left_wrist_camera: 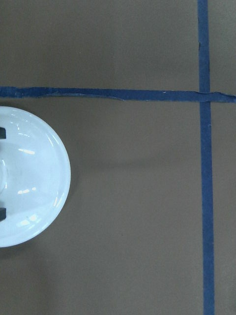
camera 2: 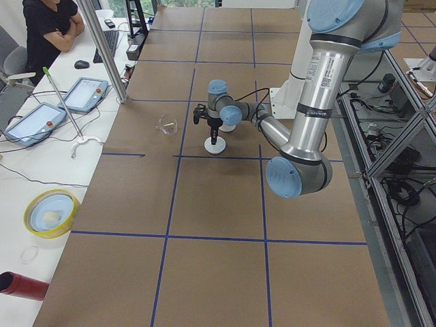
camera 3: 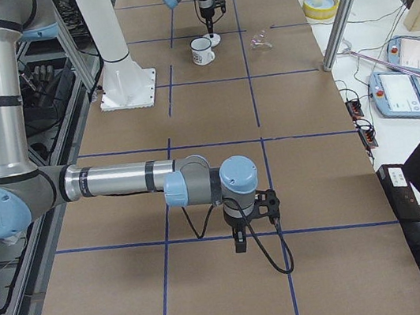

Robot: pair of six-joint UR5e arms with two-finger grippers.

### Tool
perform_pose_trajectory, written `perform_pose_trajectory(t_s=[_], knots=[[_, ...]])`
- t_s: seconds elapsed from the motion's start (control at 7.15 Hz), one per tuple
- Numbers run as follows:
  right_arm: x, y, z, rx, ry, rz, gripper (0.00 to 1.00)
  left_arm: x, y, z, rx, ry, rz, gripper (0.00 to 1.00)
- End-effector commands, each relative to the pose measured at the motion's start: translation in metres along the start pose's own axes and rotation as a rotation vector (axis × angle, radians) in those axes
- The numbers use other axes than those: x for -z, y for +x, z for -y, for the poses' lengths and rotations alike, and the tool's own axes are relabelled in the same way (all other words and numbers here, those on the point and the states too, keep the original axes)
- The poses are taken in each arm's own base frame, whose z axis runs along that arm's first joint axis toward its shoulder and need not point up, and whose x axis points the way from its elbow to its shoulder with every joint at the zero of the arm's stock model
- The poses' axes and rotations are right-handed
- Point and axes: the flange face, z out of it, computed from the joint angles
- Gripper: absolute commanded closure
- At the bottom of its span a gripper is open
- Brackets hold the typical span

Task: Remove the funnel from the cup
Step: 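Lift the white lid and carry it over the mug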

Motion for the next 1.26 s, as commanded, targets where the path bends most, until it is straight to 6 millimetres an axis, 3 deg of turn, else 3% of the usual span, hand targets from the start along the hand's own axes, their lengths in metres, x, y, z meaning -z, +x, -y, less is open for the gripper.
perform_pose_trajectory(t_s=[0.0, 0.14, 0.28, 0.56, 0.7, 0.84, 0.98, 1.12], knots=[[0.000, 0.000, 0.000, 0.000, 0.000, 0.000, 0.00, 0.011, 0.002, 0.001, -0.009, 0.010, -0.016, 1.00], [0.000, 0.000, 0.000, 0.000, 0.000, 0.000, 0.00, 0.027, 0.005, -0.002, -0.005, 0.009, -0.011, 1.00], [0.000, 0.000, 0.000, 0.000, 0.000, 0.000, 0.00, 0.063, 0.011, -0.010, -0.015, -0.007, 0.018, 1.00], [0.000, 0.000, 0.000, 0.000, 0.000, 0.000, 0.00, 0.153, 0.014, 0.018, 0.013, 0.043, 0.051, 1.00], [0.000, 0.000, 0.000, 0.000, 0.000, 0.000, 0.00, 0.186, 0.020, 0.014, 0.030, 0.039, 0.063, 1.00], [0.000, 0.000, 0.000, 0.000, 0.000, 0.000, 0.00, 0.201, 0.037, 0.010, 0.038, 0.019, 0.029, 1.00], [0.000, 0.000, 0.000, 0.000, 0.000, 0.000, 0.00, 0.197, 0.051, 0.010, 0.115, -0.019, -0.001, 1.00], [0.000, 0.000, 0.000, 0.000, 0.000, 0.000, 0.00, 0.189, 0.079, -0.001, 0.173, -0.033, -0.029, 1.00]])
